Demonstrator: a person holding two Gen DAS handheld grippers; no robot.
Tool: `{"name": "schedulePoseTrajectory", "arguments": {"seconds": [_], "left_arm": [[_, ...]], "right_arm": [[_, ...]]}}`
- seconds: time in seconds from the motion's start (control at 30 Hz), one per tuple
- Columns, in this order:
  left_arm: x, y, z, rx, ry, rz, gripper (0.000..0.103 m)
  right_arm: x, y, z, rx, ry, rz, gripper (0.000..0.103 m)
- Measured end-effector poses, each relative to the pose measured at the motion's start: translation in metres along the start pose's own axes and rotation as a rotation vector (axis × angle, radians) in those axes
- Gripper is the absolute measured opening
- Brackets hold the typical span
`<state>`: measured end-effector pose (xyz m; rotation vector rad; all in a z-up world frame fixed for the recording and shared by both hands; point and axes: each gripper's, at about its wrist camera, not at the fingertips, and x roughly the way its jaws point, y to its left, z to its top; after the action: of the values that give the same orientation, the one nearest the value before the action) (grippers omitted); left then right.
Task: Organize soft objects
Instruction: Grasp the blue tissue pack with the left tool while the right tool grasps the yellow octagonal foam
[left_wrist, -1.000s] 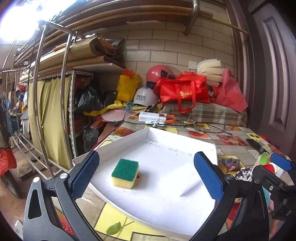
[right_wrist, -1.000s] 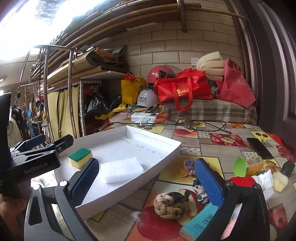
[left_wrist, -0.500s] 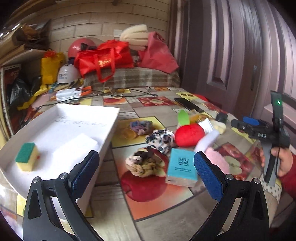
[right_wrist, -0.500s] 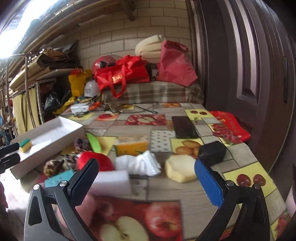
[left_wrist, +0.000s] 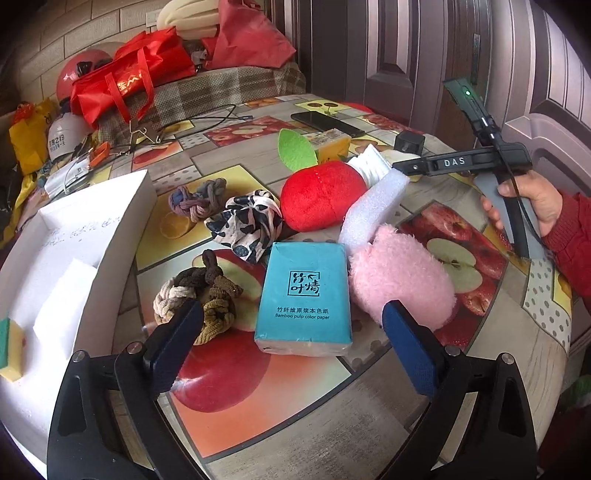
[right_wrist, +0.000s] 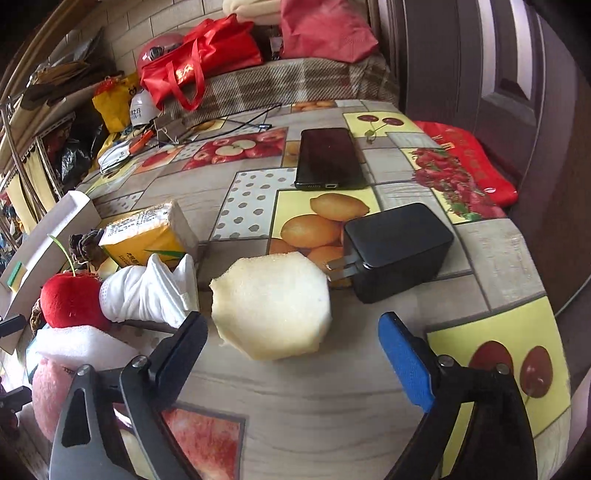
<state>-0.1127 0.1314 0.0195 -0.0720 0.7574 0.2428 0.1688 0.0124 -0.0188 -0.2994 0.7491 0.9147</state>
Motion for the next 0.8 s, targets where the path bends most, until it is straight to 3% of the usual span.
{"name": "schedulePoseTrajectory", "arguments": {"seconds": [0.07, 0.13, 0.2, 0.27, 0.47, 0.73, 0.8], "left_arm": [[0.005, -0.003, 0.003, 0.010, 0.012, 0.008, 0.098], [0.011, -0.004, 0.006, 0.015, 0.027, 0.011, 0.093], [0.016, -0.005, 0.007, 0.018, 0.050, 0.009, 0.079], [0.020, -0.005, 0.007, 0.021, 0.072, 0.007, 0.051], [0.009, -0.001, 0.005, 0.003, 0.016, 0.025, 0.051], [-0.033, 0.001, -0.002, -0.025, -0.199, 0.173, 0.051], [-0.043, 0.005, -0.005, -0.046, -0.250, 0.202, 0.051]], "right_arm": [[0.007, 0.004, 0.005, -0.013, 0.017, -0.018, 0.082], [0.009, 0.009, 0.008, -0.034, 0.019, -0.047, 0.069], [0.008, 0.012, 0.007, -0.052, 0.016, -0.065, 0.064], [0.005, 0.011, 0.006, -0.048, 0.001, -0.065, 0.063], [-0.012, 0.001, 0.007, 0.004, -0.086, -0.058, 0.062], [-0.075, 0.002, -0.010, 0.044, -0.432, -0.122, 0.062], [-0.084, 0.009, -0.016, 0.026, -0.476, -0.131, 0.062]]}}
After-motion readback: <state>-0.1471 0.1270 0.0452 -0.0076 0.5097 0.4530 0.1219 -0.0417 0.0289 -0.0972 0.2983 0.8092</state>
